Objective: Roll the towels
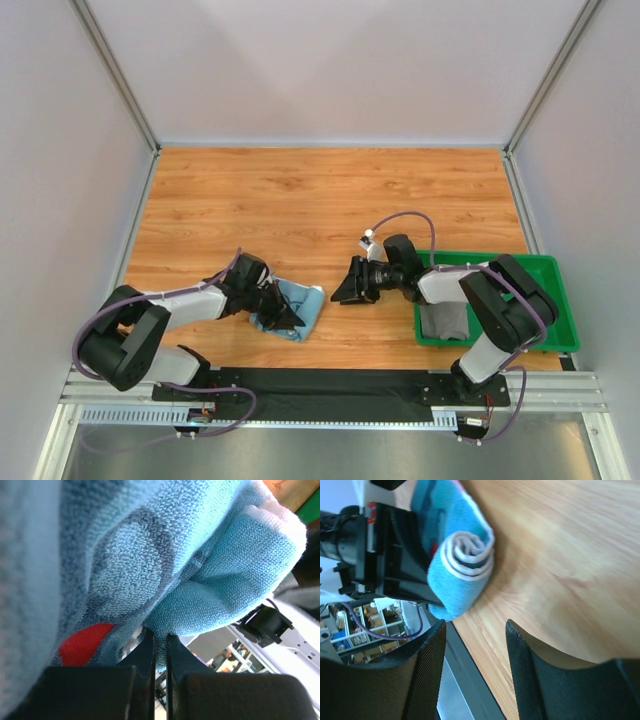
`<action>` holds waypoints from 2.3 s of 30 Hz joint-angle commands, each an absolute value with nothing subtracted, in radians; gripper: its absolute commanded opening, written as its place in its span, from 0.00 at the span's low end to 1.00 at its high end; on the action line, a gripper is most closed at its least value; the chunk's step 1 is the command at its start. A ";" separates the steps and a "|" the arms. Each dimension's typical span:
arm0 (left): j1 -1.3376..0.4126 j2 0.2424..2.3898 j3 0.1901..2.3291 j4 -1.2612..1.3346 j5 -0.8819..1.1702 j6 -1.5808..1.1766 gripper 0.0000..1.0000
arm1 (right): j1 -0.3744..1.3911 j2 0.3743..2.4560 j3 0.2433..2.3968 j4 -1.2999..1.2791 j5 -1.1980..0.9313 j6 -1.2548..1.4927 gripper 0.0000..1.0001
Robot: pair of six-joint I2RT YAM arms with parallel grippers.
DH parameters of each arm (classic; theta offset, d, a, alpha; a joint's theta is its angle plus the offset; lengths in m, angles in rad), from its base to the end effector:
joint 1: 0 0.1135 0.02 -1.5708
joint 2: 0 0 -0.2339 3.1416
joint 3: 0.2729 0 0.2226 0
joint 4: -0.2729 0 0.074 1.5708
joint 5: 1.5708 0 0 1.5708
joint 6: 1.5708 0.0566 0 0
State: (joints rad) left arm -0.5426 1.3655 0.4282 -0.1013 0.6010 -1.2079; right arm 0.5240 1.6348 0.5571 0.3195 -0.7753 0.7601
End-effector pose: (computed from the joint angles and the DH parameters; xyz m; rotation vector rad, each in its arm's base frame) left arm 0.1623 -0.1352 0.1012 0.6889 -2.7164 1.1388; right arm 0.2160 0.1706 0.1078 -0.1437 2.5708 1.4827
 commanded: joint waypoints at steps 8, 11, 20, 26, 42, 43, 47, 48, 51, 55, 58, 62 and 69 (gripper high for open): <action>-0.515 1.382 0.397 -0.092 0.617 -1.238 0.00 | 0.610 1.831 0.587 0.779 -0.838 0.913 0.54; -0.511 1.394 0.390 -0.071 0.630 -1.247 0.00 | 0.629 1.897 0.594 0.842 -0.834 0.946 0.55; -0.506 1.422 0.353 0.051 0.672 -1.282 0.00 | 0.664 1.997 0.630 0.868 -0.807 0.953 0.52; -0.506 1.442 0.368 0.078 0.689 -1.226 0.00 | 0.683 2.040 0.650 0.931 -0.787 0.979 0.19; -0.705 1.428 0.903 -0.739 0.082 -0.709 0.35 | 0.652 1.740 0.725 0.148 -0.430 0.766 0.00; -0.754 1.431 0.957 -0.785 0.033 -0.700 0.35 | 0.652 1.732 0.736 0.106 -0.417 0.756 0.00; -0.885 1.431 1.052 -0.830 -0.182 -0.654 0.35 | 0.653 1.700 0.810 -0.109 -0.367 0.727 0.01; -0.911 1.434 1.066 -0.830 -0.252 -0.647 0.35 | 0.657 1.695 0.827 -0.135 -0.365 0.723 0.01; -1.014 1.456 1.103 -0.807 -0.342 -0.614 0.35 | 0.664 1.693 0.877 -0.224 -0.361 0.707 0.01; -1.098 1.520 1.120 -0.735 -0.359 -0.572 0.36 | 0.672 1.710 0.919 -0.278 -0.371 0.700 0.01; -1.114 1.583 1.123 -0.695 -0.351 -0.560 0.37 | 0.678 1.723 0.927 -0.276 -0.383 0.693 0.01; -1.135 1.658 1.117 -0.646 -0.344 -0.548 0.42 | 0.681 1.733 0.922 -0.262 -0.403 0.695 0.01; -1.144 1.723 1.132 -0.609 -0.338 -0.538 0.54 | 0.684 1.741 0.939 -0.278 -0.411 0.683 0.01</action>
